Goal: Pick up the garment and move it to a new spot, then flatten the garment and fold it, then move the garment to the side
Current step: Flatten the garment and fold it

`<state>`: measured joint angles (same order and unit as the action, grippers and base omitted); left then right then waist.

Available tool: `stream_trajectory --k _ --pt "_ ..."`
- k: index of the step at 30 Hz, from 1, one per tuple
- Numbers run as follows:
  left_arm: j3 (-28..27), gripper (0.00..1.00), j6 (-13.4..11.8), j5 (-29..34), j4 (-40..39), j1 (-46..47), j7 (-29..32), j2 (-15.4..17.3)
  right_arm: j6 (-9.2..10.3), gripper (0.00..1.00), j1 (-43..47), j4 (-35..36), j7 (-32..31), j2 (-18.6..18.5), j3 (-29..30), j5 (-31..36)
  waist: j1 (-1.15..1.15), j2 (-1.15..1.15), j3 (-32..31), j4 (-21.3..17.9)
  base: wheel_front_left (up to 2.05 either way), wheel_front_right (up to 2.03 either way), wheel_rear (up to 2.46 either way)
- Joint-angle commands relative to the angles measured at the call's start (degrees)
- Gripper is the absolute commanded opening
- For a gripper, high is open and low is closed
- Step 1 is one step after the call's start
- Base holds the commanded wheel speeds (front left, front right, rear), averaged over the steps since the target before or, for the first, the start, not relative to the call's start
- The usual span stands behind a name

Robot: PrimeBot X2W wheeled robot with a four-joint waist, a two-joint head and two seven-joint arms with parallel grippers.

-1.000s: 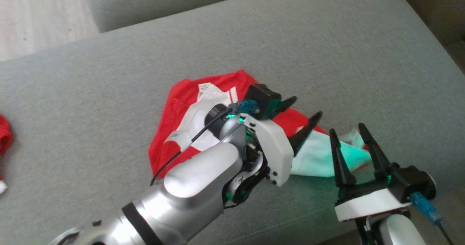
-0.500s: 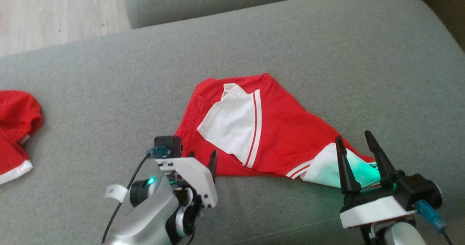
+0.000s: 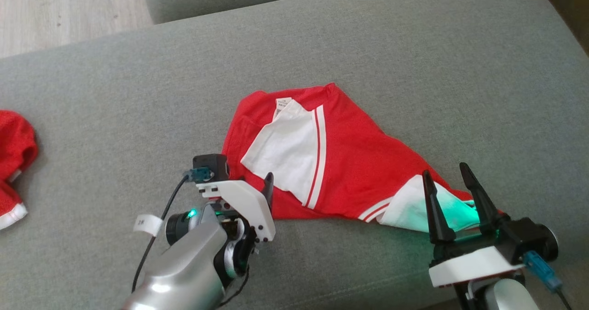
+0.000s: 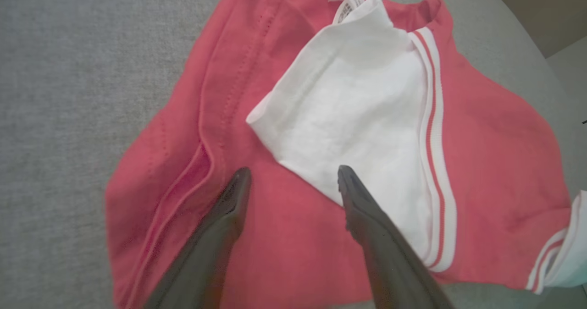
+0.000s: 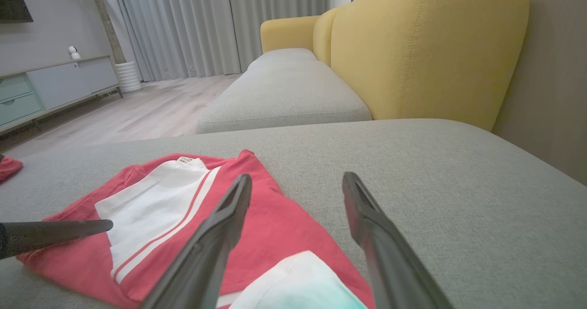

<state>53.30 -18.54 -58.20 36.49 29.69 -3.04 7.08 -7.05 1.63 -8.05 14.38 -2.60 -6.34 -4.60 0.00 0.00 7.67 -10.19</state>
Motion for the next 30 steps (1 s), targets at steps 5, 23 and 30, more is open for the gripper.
stream_trajectory --k 5,23,30 --pt "-2.11 1.0 1.34 -0.31 0.22 4.17 -1.29 -0.25 -0.44 1.0 -2.36 1.79 0.62 -0.28 -1.27 0.05 0.0 0.0 0.39 -0.22 0.0 0.0 0.0" --pt "-1.18 0.0 6.02 0.17 5.1 10.57 -2.6 -2.61 -0.44 1.0 -3.32 1.27 0.62 -0.28 -2.13 -0.3 0.0 0.0 1.21 -1.95 0.0 0.0 0.0" --pt "-1.13 0.0 7.95 -1.35 -1.7 17.34 1.1 -3.68 -0.44 1.0 -4.94 1.07 0.62 -0.28 -4.78 -1.28 0.0 0.0 1.78 -4.92 0.0 0.0 0.0"
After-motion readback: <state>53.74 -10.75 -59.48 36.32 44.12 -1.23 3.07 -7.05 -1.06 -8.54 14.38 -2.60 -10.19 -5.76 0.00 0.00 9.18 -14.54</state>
